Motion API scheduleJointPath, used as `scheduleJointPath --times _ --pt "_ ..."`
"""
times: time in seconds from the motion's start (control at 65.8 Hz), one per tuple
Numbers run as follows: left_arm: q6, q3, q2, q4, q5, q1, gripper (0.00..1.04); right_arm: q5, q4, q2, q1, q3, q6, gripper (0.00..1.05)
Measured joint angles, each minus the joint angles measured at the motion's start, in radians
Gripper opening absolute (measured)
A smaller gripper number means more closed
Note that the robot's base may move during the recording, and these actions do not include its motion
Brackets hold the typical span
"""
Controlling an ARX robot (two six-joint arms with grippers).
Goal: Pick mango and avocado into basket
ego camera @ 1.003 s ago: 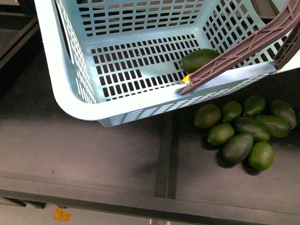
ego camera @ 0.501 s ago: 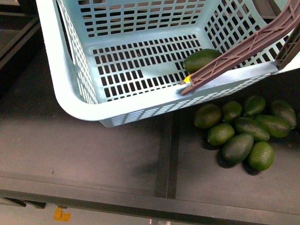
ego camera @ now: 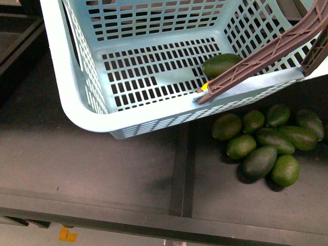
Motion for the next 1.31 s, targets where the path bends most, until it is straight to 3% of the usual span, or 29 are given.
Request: scheduleJointPath --times 0.653,0.76,1.14,1.307 --pt "0.000 0.000 0.000 0.000 0.000 0.000 0.15 0.000 -0.218 -0.220 0.000 0.000 0.000 0.02" --pt "0.000 0.000 0.000 0.000 0.000 0.000 0.15 0.000 -0.379 -0.356 0.000 0.000 0.000 0.02" --pt "0.001 0.000 0.000 0.000 0.000 0.000 0.15 0.000 -0.391 -0.388 0.000 0.000 0.000 0.02" --pt "0.000 0.000 0.000 0.000 0.000 0.000 0.15 0.000 -0.391 -0.388 0.000 0.000 0.000 0.38"
